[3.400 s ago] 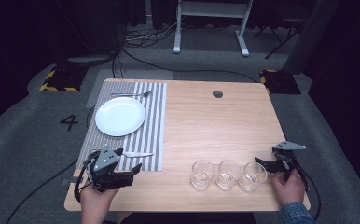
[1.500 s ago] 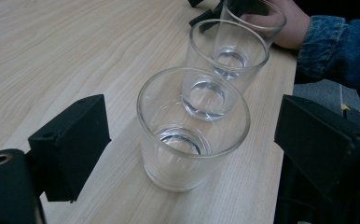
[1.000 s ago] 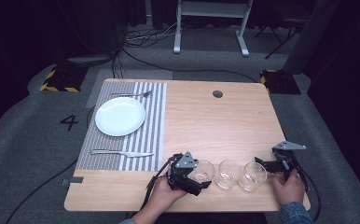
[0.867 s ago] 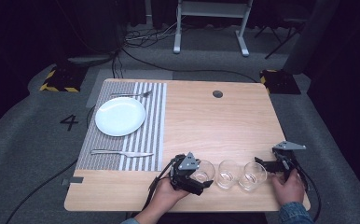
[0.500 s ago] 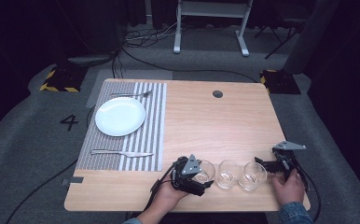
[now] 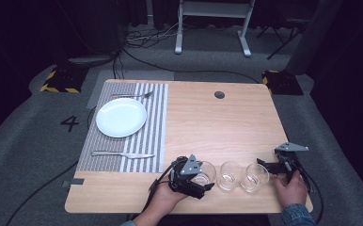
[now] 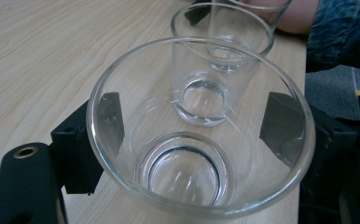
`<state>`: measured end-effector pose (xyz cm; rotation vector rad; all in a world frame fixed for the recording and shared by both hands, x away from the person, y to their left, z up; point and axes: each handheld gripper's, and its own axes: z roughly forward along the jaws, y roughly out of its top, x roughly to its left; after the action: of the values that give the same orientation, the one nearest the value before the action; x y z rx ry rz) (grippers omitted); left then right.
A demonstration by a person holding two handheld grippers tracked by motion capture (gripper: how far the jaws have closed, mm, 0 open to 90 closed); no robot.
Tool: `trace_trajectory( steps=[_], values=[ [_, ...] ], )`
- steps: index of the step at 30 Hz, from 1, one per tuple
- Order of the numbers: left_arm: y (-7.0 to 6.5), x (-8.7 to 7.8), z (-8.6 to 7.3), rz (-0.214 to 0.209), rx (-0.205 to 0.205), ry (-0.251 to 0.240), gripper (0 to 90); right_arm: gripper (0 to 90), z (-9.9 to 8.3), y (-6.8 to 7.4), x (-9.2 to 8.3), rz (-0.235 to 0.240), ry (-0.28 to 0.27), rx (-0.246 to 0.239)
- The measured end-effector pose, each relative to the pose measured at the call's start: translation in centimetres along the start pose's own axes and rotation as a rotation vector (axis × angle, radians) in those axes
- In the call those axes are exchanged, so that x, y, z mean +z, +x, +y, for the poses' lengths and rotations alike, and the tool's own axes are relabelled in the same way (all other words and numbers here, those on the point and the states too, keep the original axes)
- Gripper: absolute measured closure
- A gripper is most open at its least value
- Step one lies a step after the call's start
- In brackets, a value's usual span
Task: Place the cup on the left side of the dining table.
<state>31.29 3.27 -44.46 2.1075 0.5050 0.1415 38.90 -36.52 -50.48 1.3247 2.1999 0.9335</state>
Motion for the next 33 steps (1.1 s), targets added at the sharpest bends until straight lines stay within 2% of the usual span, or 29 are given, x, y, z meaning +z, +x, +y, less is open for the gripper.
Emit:
trace_trajectory(
  steps=[6, 13, 19, 27, 28, 33],
  values=[
    [0.9, -2.2, 0.4, 0.019, -0.018, -0.007, 19.0, 5.3, 0.0, 0.0, 0.0, 0.0, 0.0, 0.0],
    [2.7, -4.9, 0.9, 0.034, -0.054, -0.06, 18.9, 5.3, 0.0, 0.0, 0.0, 0.0, 0.0, 0.0],
    [3.9, -7.1, 1.4, 0.099, -0.063, -0.082, 19.0, 5.3, 0.0, 0.0, 0.0, 0.0, 0.0, 0.001],
    [5.6, -9.4, 1.7, 0.16, -0.074, -0.116, 18.9, 5.3, 0.0, 0.0, 0.0, 0.001, 0.0, 0.0],
    [6.2, -10.2, 1.7, 0.174, -0.084, -0.125, 18.9, 5.3, 0.0, 0.0, 0.0, 0.001, 0.0, 0.001],
    [7.3, -11.5, 1.5, 0.213, -0.104, -0.142, 19.0, 5.3, 0.0, 0.0, 0.0, 0.0, 0.0, 0.001]
  ],
)
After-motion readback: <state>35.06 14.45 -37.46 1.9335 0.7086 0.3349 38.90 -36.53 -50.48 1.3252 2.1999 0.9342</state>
